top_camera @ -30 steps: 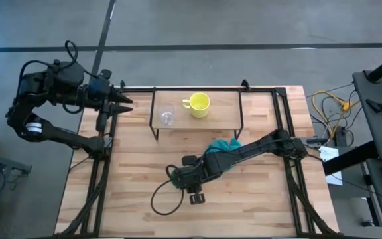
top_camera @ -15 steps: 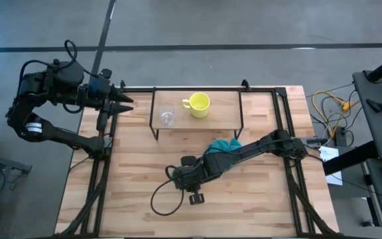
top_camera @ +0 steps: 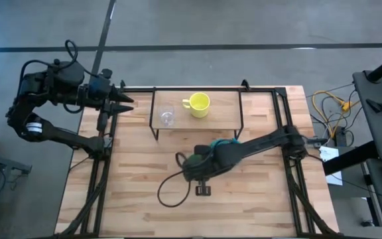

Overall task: Stack small to large cups/mugs on shelf
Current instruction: Put the green cup on the shelf, then return to Home Position

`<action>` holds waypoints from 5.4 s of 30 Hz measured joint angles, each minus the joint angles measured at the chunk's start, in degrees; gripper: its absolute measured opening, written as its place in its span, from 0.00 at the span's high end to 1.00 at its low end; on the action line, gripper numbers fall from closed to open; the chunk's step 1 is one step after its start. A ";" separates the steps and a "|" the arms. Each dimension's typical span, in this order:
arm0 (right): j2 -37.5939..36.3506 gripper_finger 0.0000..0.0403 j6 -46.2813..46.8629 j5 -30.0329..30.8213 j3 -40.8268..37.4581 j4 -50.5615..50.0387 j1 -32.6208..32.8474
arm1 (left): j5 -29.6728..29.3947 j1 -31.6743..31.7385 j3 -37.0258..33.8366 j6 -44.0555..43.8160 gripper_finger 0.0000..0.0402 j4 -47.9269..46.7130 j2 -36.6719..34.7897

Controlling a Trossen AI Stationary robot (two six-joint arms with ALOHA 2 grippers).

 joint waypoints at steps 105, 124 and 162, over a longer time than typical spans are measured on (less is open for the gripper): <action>-18.84 0.87 -19.96 -2.51 -2.53 -19.30 -30.90 | -4.36 0.02 0.09 0.09 0.74 3.08 6.08; -18.84 0.77 -19.42 -2.03 -2.34 -20.01 -30.85 | -4.37 0.02 0.22 1.28 0.74 2.98 6.03; -22.32 0.79 -11.46 -2.38 19.03 -22.97 -27.08 | -6.07 0.02 -0.56 -12.40 0.74 -4.01 0.94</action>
